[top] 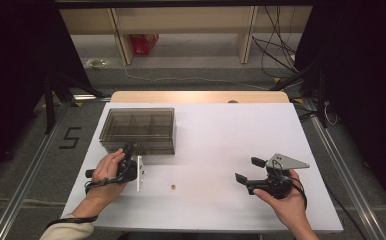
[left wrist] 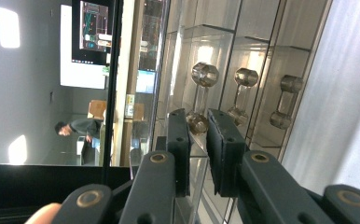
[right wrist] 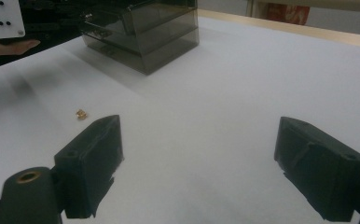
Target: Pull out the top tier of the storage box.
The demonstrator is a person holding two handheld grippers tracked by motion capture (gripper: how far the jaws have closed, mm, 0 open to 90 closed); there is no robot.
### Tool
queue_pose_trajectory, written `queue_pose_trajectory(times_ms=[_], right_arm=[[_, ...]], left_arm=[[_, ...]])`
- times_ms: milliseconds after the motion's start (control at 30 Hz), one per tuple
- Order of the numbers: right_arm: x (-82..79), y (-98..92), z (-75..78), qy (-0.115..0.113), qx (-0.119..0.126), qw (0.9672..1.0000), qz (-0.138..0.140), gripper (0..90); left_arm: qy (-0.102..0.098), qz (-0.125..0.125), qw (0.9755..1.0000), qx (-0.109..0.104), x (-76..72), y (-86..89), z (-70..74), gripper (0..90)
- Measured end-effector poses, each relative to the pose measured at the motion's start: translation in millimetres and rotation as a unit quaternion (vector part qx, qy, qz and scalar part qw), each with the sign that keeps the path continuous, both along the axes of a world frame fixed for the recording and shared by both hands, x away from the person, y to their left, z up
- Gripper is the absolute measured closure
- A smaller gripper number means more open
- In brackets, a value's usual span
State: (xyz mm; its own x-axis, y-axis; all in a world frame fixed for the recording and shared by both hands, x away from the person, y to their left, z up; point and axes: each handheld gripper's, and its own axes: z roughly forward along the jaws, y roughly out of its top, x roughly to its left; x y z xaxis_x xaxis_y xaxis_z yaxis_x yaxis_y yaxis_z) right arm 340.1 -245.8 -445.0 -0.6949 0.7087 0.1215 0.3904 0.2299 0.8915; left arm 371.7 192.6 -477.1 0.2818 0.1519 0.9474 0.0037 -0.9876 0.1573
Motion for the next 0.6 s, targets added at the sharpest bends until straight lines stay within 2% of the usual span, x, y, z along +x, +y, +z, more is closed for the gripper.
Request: queue_pose_trajectory(times_ms=[167, 600], right_arm=[[0.0, 0.1, 0.2, -0.001, 0.001, 1.0, 0.001, 16.0], [0.1, 0.3, 0.3, -0.001, 0.002, 1.0, 0.001, 16.0]], left_arm=[[0.0, -0.002, 1.0, -0.004, -1.8, 0.2, -0.2, 79.5], [0.004, -0.005, 1.0, 0.002, -5.1, 1.1, 0.6, 79.5]])
